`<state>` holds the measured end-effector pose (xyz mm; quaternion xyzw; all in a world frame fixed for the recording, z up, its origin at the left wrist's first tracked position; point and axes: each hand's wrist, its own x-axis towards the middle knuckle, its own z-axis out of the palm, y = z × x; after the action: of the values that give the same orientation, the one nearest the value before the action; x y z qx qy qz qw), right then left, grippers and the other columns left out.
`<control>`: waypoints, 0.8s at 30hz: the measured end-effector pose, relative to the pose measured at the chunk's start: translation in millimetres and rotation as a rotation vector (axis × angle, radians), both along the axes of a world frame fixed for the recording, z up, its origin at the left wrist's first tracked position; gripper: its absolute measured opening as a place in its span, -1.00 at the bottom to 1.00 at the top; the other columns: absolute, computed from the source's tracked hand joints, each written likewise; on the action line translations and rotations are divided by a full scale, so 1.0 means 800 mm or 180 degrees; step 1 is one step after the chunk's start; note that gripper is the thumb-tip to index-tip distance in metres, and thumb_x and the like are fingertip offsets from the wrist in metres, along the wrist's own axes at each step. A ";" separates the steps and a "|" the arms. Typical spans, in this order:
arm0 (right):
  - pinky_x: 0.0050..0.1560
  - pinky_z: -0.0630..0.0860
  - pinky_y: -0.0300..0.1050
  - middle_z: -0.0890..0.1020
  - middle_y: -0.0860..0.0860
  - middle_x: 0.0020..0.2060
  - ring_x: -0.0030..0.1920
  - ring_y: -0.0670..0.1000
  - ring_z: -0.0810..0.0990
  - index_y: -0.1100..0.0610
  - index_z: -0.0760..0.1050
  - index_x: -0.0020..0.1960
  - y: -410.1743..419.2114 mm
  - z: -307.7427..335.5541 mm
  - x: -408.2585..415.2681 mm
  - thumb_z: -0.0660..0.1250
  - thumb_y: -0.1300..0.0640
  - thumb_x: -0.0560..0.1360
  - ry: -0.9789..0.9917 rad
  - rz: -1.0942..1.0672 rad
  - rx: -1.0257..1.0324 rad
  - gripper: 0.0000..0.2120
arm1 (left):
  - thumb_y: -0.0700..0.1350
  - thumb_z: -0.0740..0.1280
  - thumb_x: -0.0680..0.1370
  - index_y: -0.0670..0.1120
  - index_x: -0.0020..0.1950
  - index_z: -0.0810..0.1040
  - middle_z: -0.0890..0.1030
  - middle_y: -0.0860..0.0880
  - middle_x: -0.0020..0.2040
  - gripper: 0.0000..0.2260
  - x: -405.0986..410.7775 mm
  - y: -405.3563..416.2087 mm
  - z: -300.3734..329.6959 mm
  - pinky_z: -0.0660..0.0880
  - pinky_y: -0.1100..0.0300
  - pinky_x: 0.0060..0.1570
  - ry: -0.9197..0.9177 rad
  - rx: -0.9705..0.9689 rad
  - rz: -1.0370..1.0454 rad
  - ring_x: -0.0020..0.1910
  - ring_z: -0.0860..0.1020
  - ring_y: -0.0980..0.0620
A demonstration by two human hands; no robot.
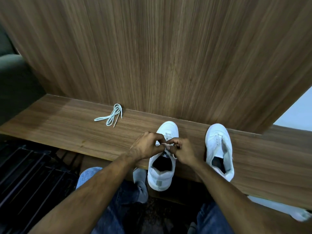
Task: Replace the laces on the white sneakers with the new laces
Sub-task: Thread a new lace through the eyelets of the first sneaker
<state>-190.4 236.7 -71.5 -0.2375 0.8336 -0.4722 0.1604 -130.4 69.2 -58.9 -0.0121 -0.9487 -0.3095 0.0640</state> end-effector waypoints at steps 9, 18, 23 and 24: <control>-0.40 0.33 -0.31 0.52 -0.08 -0.46 -0.44 -0.13 0.40 0.10 0.56 -0.19 -0.008 0.005 0.017 0.28 0.31 0.54 -0.1561 -0.0523 -0.0686 -0.81 | -0.03 0.32 0.54 0.02 -0.01 0.62 0.65 0.07 -0.05 -0.89 0.003 0.011 -0.024 0.51 0.05 -0.05 0.0082 0.0028 0.0421 -0.05 0.59 0.01; -0.33 0.26 -0.24 0.48 -0.04 -0.37 -0.35 -0.10 0.38 0.08 0.48 -0.18 -0.007 0.014 0.001 0.19 0.32 0.55 -0.2405 -0.0442 -0.0585 -0.78 | -0.10 0.36 0.51 -0.01 -0.04 0.64 0.58 0.01 -0.06 -0.92 0.014 0.035 -0.034 0.47 0.01 0.00 0.0491 -0.0077 0.0988 0.00 0.52 -0.05; -0.40 0.23 -0.27 0.48 -0.07 -0.45 -0.41 -0.10 0.35 0.08 0.46 -0.23 -0.012 0.007 0.003 0.17 0.31 0.57 -0.2295 -0.0564 -0.0580 -0.74 | -0.04 0.31 0.52 0.04 0.10 0.64 0.55 0.04 0.00 -0.80 0.030 0.041 -0.024 0.38 0.11 0.06 0.0231 -0.0130 0.0762 0.09 0.49 0.02; -0.41 0.24 -0.28 0.49 -0.09 -0.47 -0.42 -0.11 0.35 0.08 0.47 -0.22 -0.014 0.004 0.003 0.17 0.31 0.56 -0.2238 -0.0576 -0.0540 -0.75 | 0.00 0.30 0.52 0.04 0.06 0.64 0.56 0.05 0.00 -0.82 0.029 0.042 -0.020 0.35 0.11 0.06 0.0173 -0.0246 0.0804 0.10 0.49 0.02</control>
<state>-188.0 225.9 -68.1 0.0014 0.7031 -0.6046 0.3743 -107.2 102.8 -74.6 0.0966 -0.9518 -0.2617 0.1277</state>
